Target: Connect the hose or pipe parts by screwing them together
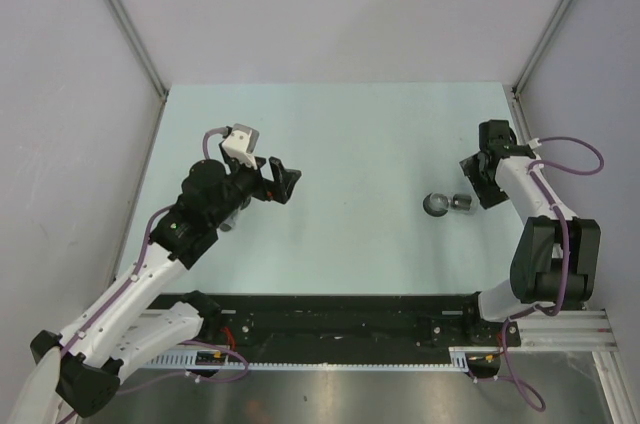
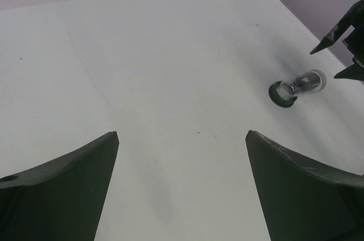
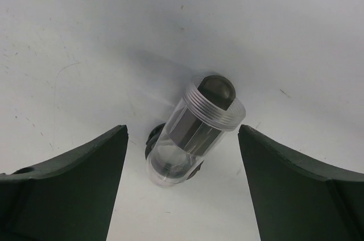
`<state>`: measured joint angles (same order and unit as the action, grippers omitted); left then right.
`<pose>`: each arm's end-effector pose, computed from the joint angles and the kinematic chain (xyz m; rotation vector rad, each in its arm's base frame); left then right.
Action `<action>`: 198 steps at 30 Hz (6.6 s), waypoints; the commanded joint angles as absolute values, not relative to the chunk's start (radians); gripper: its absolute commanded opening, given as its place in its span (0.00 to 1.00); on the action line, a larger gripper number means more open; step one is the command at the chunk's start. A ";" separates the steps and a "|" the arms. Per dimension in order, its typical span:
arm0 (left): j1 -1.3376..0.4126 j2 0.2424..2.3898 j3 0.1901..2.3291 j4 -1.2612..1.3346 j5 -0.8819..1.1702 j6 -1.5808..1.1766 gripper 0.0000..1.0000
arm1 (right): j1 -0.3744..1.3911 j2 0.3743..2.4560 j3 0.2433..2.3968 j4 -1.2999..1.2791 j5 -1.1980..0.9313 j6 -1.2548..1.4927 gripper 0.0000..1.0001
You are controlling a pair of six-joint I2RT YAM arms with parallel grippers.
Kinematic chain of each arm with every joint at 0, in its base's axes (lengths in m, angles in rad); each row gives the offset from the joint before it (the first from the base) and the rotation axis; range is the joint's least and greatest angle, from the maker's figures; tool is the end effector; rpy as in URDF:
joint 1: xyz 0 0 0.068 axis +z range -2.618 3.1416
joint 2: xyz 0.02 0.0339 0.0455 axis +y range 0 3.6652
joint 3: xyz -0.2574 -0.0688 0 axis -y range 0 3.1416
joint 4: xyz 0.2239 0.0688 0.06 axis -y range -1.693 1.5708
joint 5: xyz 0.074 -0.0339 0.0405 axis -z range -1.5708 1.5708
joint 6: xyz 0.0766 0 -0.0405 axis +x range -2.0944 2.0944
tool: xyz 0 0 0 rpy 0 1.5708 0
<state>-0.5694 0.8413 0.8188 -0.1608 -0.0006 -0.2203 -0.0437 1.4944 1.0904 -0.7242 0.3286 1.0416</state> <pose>0.1868 -0.1195 0.3329 0.3103 1.7624 -0.5720 0.2912 -0.0375 0.2049 1.4248 2.1751 -0.0985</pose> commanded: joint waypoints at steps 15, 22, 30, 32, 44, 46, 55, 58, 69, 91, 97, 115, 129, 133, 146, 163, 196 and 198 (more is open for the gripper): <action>-0.561 0.821 0.844 -0.143 0.029 -0.241 1.00 | -0.003 1.512 1.104 -0.822 0.373 1.252 0.87; -0.561 0.825 0.842 -0.144 0.020 -0.239 1.00 | 0.024 1.561 1.104 -0.776 0.328 1.224 0.86; -0.561 0.838 0.842 -0.143 0.015 -0.241 0.99 | 0.049 1.624 1.104 -0.700 0.330 1.105 0.70; -0.561 0.839 0.842 -0.144 0.014 -0.239 0.99 | 0.073 1.623 1.104 -0.672 0.334 1.065 0.65; -0.561 0.841 0.830 -0.144 -0.049 -0.232 0.99 | 0.205 1.655 1.104 -0.592 0.198 0.779 0.57; -0.561 0.841 0.825 -0.144 -0.075 -0.230 0.98 | 0.273 1.643 1.104 -0.562 0.183 0.721 0.57; -0.583 0.854 0.813 -0.166 -0.220 -0.218 0.98 | 0.532 1.625 1.104 -0.508 0.127 0.400 0.57; -0.594 0.864 0.815 -0.175 -0.255 -0.213 0.98 | 0.539 1.602 1.104 -0.550 0.199 0.443 0.59; -0.603 0.900 0.811 -0.176 -0.340 -0.186 0.98 | 0.319 1.441 1.104 -0.709 0.437 0.844 1.00; -0.632 0.908 0.828 -0.202 -0.359 -0.184 0.99 | 0.212 1.644 1.120 -0.555 0.364 1.075 0.98; -0.632 0.940 0.845 -0.206 -0.316 -0.198 0.99 | 0.199 1.727 1.149 -0.505 0.345 1.020 0.96; -0.555 1.080 0.940 -0.314 -0.089 -0.362 0.94 | 0.477 1.714 1.141 -0.259 -0.093 0.122 0.41; -0.391 1.206 0.919 -0.305 0.391 -0.506 0.89 | 0.761 1.557 0.878 0.120 -0.255 -0.118 0.42; -0.391 1.259 0.910 -0.264 0.549 -0.508 0.92 | 0.802 1.519 0.873 0.120 -0.245 -0.126 0.42; -0.370 1.270 0.864 -0.222 0.454 -0.535 0.93 | 0.842 1.419 0.838 0.141 -0.161 -0.126 0.40; -0.226 1.391 1.002 -0.541 -0.163 -0.334 0.96 | 0.772 1.554 0.828 0.127 -0.003 0.035 0.38; -0.166 1.600 1.035 -0.581 -0.016 -0.267 0.83 | 0.278 1.626 0.884 -0.236 0.029 0.583 0.46; -0.166 1.591 1.020 -0.581 0.043 -0.291 0.82 | 0.242 1.621 0.884 -0.262 0.026 0.632 0.50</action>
<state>-0.1730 1.6192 1.0302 -0.5861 -0.0738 -0.2474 0.2958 1.6108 0.8577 -0.1669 -0.0227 0.4892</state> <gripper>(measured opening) 0.827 0.568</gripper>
